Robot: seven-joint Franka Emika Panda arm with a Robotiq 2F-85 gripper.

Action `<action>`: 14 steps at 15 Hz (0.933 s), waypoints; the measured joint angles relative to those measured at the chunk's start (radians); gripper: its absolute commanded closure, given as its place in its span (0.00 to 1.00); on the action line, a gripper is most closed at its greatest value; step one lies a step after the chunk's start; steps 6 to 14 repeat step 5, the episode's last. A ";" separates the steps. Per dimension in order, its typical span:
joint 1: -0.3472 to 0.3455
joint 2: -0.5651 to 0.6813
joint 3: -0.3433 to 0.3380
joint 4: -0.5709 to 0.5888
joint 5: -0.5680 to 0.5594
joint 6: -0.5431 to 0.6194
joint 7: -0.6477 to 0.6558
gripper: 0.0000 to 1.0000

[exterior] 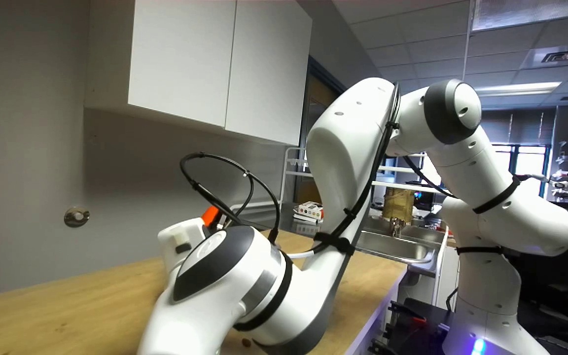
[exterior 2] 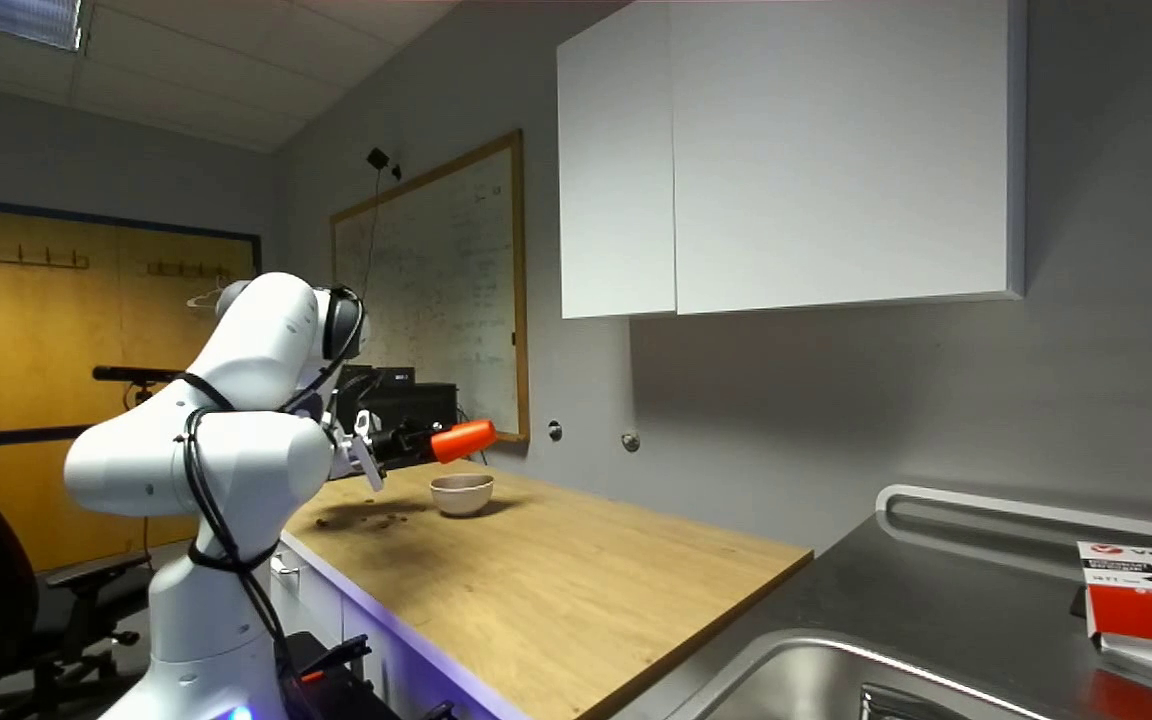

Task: Pour the contents of the cup into the bowl

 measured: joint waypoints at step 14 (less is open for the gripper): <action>0.000 0.000 0.000 0.012 0.000 -0.001 -0.005 0.99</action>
